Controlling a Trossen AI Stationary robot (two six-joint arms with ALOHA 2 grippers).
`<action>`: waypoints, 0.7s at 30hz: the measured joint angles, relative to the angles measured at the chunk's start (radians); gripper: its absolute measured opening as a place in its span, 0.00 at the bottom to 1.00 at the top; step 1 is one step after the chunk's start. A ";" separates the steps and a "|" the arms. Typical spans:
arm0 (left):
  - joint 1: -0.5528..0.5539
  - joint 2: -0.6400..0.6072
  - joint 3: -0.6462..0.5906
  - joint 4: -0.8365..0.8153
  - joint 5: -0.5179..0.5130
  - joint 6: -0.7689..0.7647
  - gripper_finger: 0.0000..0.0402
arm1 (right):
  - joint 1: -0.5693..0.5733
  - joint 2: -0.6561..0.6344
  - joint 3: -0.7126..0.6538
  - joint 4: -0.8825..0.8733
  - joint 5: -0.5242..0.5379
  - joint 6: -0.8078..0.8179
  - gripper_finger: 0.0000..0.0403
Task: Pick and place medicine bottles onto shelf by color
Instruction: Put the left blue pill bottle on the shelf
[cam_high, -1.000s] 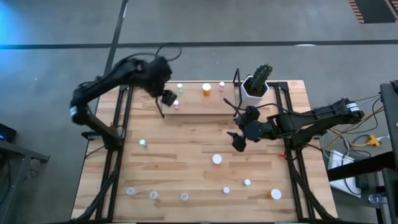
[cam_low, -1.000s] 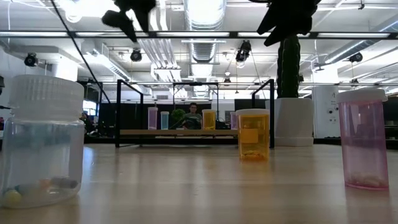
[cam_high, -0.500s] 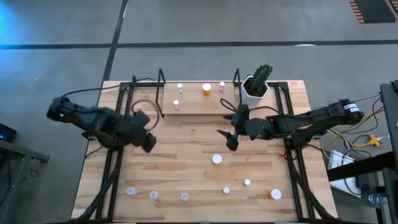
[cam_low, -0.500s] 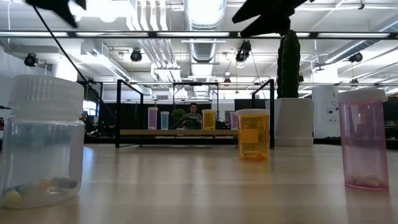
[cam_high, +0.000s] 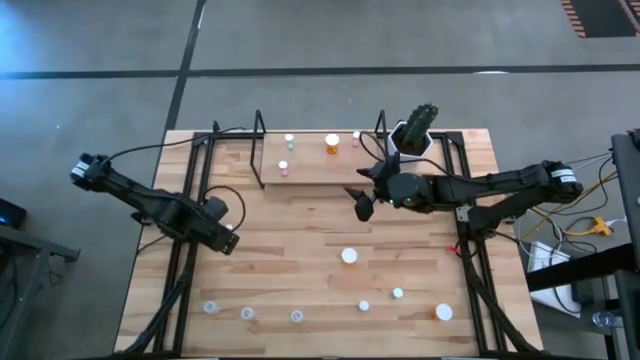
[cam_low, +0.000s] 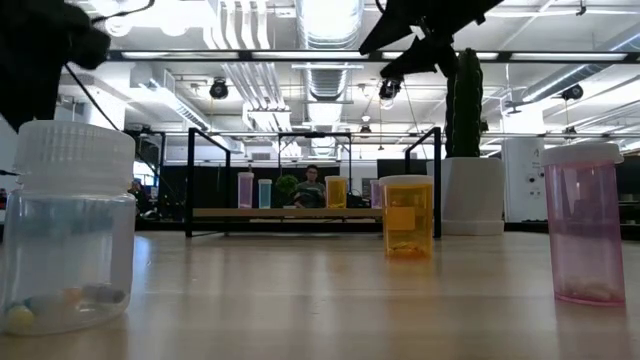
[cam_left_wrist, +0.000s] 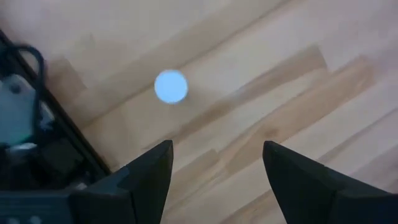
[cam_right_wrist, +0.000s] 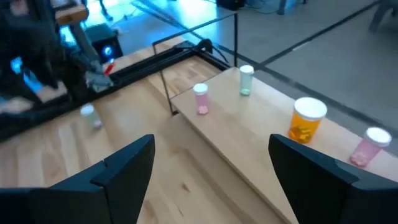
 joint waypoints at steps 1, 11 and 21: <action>0.004 -0.017 -0.026 0.017 0.002 -0.015 0.58 | -0.006 0.001 0.000 0.001 0.000 0.021 0.75; 0.000 -0.168 -0.090 0.060 -0.158 0.079 0.58 | -0.033 0.062 0.000 0.001 -0.002 0.090 0.75; 0.001 -0.225 -0.129 -0.093 0.112 -0.182 0.58 | -0.077 0.143 0.000 0.026 -0.011 0.098 0.75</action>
